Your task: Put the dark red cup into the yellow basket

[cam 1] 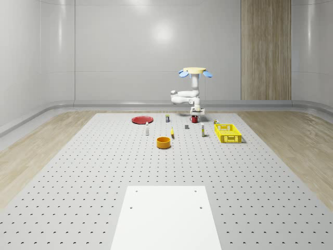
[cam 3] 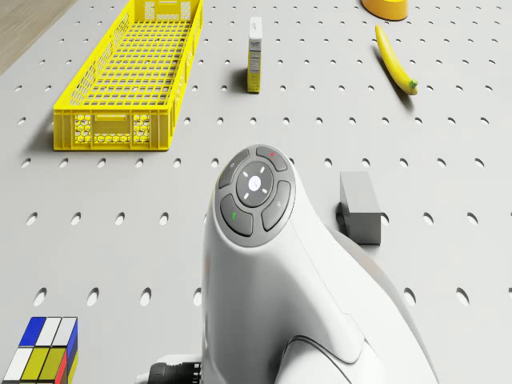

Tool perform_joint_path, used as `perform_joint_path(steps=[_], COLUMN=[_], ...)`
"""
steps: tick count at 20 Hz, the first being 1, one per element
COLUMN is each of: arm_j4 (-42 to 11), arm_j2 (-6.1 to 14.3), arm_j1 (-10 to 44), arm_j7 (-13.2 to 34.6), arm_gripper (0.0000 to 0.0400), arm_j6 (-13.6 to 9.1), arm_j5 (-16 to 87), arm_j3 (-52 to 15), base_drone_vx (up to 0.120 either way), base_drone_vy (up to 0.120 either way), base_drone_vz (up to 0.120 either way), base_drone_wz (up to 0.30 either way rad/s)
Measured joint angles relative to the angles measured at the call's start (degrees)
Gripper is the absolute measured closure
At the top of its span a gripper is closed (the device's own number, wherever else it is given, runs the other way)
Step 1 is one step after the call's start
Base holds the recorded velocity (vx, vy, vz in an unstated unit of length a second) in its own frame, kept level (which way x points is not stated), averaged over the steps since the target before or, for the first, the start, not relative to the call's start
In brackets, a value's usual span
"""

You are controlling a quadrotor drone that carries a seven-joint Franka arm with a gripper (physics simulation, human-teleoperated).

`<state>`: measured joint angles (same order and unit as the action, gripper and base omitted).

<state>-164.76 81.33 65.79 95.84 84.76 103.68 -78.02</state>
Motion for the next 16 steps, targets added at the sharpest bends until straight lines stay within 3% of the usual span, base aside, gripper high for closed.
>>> perform_joint_path(steps=[2, 16], arm_j4=[-0.15, -0.32], arm_j2=[0.14, 2.15], arm_j1=[0.12, 0.66], arm_j7=[0.19, 0.78], arm_gripper=[0.0299, 0.0300], arm_j6=[-0.25, 0.84], arm_j5=[-1.41, -5.03], arm_j3=[-1.42, -4.64], base_drone_vx=[0.020, 0.120], base_drone_vy=[0.020, 0.120], base_drone_vz=[0.120, 0.120], base_drone_wz=[0.000, 0.000])
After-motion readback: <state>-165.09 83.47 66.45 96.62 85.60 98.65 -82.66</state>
